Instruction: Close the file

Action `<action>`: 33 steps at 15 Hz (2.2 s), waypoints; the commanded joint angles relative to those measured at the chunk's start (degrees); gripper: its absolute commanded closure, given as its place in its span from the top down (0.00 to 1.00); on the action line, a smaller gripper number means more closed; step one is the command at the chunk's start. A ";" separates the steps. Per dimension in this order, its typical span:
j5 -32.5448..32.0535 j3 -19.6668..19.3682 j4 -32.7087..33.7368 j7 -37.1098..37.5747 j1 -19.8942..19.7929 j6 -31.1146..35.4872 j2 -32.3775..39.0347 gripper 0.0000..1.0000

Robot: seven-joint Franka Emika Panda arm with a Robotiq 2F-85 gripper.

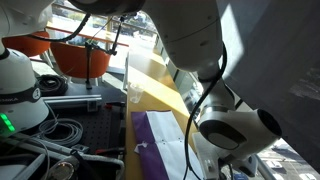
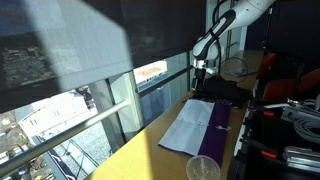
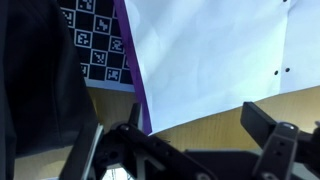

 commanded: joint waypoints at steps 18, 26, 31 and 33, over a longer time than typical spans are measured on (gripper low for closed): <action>0.95 2.62 37.80 -4.79 -2.21 -20.34 26.14 0.45; 3.51 4.93 41.51 -4.39 -3.94 -31.00 25.24 0.00; 1.76 4.15 39.36 -4.50 -2.99 -32.60 20.51 0.00; 0.17 3.22 37.98 -4.55 -2.11 -33.24 17.18 0.00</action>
